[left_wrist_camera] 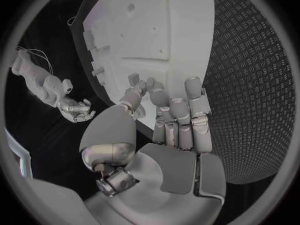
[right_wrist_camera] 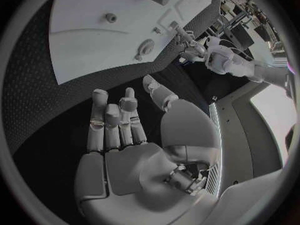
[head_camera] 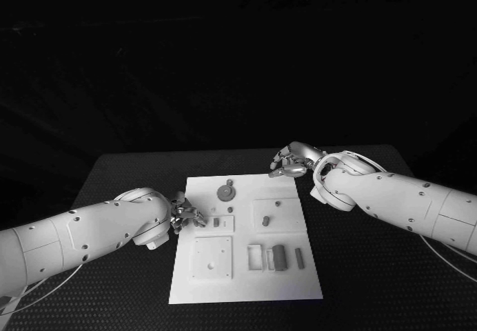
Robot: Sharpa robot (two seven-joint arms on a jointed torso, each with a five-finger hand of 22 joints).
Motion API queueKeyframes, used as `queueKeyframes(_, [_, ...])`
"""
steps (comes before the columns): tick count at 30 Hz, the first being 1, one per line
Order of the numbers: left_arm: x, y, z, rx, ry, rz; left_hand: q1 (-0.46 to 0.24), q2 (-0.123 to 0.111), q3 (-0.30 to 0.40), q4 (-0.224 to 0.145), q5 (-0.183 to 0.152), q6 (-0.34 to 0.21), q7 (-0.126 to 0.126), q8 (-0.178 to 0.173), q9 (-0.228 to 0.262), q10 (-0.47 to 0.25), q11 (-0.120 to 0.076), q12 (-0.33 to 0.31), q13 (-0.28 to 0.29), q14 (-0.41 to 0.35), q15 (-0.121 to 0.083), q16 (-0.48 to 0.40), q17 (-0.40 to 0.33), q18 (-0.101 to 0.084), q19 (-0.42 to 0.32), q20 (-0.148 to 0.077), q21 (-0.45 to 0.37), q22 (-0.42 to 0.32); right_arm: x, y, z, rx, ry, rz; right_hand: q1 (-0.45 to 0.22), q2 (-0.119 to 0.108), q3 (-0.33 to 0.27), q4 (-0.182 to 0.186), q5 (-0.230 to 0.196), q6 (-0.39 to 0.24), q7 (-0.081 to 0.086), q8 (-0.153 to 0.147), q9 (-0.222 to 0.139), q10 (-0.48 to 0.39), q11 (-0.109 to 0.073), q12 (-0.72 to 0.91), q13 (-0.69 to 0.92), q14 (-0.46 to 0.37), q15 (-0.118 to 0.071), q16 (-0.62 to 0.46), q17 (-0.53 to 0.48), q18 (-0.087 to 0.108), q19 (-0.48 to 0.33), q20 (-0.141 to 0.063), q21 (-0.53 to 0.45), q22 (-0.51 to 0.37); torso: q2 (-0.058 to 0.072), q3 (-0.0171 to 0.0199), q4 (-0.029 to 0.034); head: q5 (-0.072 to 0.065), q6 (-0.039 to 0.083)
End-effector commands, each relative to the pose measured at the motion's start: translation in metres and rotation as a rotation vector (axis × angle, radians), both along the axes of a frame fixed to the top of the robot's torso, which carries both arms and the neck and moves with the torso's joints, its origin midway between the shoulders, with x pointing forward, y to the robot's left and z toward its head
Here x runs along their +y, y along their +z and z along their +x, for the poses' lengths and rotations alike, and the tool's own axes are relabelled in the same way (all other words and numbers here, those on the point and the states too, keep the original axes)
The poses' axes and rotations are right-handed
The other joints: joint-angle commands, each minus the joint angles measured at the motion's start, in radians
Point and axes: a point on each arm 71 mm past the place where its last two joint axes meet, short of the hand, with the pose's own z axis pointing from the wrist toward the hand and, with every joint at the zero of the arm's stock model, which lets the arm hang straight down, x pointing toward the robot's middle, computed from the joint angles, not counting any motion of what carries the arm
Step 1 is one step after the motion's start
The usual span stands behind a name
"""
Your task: Assemble the parts on the task board
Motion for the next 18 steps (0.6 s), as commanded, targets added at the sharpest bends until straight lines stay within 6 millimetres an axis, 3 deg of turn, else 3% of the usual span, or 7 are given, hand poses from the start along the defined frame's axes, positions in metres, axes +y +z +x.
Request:
queueKeyframes(1, [-0.0007,-0.0001,-0.0004,0.007,-0.005,0.003,-0.003,0.008,0.001,0.010,0.007,0.006,0.000,-0.007,0.001,-0.003,0.000,0.006,-0.001,-0.005,0.002,0.004,0.000,-0.014,-0.001,0.001,-0.005,0.017,0.0009,-0.0002,-0.0004,0.003,0.012,-0.002,-0.012,-0.001,0.003,0.002,0.006,-0.003,0.007,-0.005,0.001,-0.008,0.002,0.006,-0.001,0.000,-0.005,0.003,-0.002,0.014,-0.009,-0.001,-0.003,-0.001,0.000,-0.0006,0.0000,0.000,0.001])
queueKeyframes(11, [0.0000,0.0006,0.0007,-0.007,0.009,-0.004,-0.015,0.004,-0.001,0.021,0.011,0.008,-0.001,-0.011,0.003,-0.003,0.000,0.006,-0.001,-0.005,0.002,0.004,0.000,-0.014,-0.001,0.000,-0.005,0.018,0.0004,-0.0002,-0.0004,0.003,0.011,-0.003,-0.012,-0.001,0.003,0.002,0.006,-0.003,0.007,-0.006,0.001,-0.008,0.002,0.006,-0.001,0.000,-0.005,0.003,-0.002,0.014,-0.009,0.000,-0.003,-0.001,0.001,-0.0012,0.0001,-0.001,0.003])
queueKeyframes(18, [-0.0019,0.0006,0.0006,-0.004,0.009,-0.019,-0.036,-0.028,-0.013,0.032,0.000,0.010,-0.001,-0.017,0.006,-0.004,0.000,0.006,-0.002,-0.005,0.001,0.004,0.000,-0.014,-0.001,-0.001,-0.006,0.018,0.0005,-0.0002,-0.0004,0.003,0.012,-0.003,-0.012,-0.001,0.003,0.002,0.006,-0.003,0.007,-0.006,0.001,-0.008,0.002,0.006,-0.001,-0.001,-0.005,0.003,-0.002,0.014,-0.009,0.000,-0.003,-0.001,0.001,-0.0012,0.0007,-0.002,0.003])
